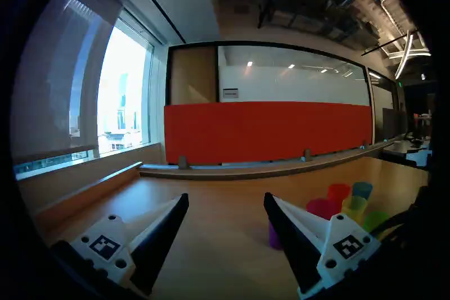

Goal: Pour water

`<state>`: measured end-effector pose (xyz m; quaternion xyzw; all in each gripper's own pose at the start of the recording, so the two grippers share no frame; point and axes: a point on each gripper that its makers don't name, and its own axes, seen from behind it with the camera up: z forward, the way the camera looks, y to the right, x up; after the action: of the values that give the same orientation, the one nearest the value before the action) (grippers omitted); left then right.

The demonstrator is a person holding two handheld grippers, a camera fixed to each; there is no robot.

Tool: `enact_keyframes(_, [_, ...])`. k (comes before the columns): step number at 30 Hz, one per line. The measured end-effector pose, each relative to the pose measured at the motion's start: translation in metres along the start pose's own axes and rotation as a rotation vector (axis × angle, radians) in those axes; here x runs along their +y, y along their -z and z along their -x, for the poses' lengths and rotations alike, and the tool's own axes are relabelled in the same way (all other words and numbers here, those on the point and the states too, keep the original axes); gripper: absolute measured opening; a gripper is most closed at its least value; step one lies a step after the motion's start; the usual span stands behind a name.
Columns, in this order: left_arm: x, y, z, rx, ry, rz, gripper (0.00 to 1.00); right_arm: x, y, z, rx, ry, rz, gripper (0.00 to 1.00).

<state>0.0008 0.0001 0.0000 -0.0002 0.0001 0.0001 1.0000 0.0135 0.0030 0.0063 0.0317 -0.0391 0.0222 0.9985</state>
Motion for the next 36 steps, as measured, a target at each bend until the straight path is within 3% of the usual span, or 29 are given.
enact_keyframes(6, [0.009,-0.001,-0.049,0.012,-0.01,0.038,0.99,-0.002,0.004,-0.053,0.013,0.009,-0.042,0.99])
enact_keyframes(18, [0.033,-0.004,-0.111,-0.026,-0.008,0.155,1.0,-0.027,0.015,-0.139,0.035,0.075,-0.134,0.99])
enact_keyframes(27, [0.058,-0.003,-0.127,-0.039,0.007,0.272,1.0,-0.04,0.017,-0.145,0.024,0.069,-0.194,0.99])
enact_keyframes(36, [0.098,0.006,-0.122,-0.062,-0.007,0.458,1.0,-0.059,0.022,-0.15,0.015,0.096,-0.331,0.99])
